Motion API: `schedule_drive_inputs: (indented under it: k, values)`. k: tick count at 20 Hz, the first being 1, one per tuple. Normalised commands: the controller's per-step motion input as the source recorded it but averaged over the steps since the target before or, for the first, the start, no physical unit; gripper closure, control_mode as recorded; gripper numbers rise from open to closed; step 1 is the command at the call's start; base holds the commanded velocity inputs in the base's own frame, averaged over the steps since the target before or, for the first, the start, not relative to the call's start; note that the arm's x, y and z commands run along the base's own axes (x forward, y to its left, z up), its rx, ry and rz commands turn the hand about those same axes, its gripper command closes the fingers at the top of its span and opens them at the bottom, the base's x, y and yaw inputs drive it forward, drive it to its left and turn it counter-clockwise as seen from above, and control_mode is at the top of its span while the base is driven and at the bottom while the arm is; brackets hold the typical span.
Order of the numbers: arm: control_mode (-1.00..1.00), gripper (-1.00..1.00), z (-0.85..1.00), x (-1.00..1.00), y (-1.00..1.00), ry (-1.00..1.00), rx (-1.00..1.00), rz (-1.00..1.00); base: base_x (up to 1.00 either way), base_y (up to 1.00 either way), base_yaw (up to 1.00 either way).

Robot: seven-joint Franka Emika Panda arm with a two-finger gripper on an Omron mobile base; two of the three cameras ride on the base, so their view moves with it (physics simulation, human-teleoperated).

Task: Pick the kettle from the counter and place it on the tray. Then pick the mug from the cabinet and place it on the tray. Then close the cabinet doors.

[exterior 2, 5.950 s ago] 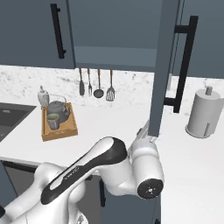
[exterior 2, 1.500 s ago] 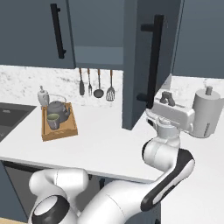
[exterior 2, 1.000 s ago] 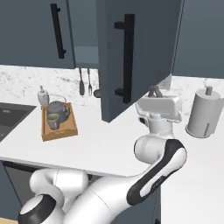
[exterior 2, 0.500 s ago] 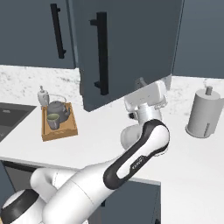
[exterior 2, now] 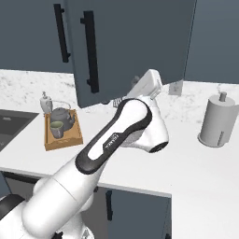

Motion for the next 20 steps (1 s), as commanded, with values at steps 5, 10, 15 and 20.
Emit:
schedule_drive_inputs:
  k: [5,10,15,20]
  values:
    - [-1.00,1.00,0.00,0.48,0.63,0.19,-0.07,-0.14,0.00,0.00,0.00]
    - [-1.00,1.00,-0.04,0.51,0.84,0.02,-0.07,-0.14,0.00,0.00,0.00]
    - [-1.00,1.00,0.00,0.52,0.66,0.00,0.00,-0.15,0.00,0.00,0.00]
    - [-1.00,1.00,0.00,0.55,0.33,0.09,0.00,-0.07,0.00,0.00,0.00]
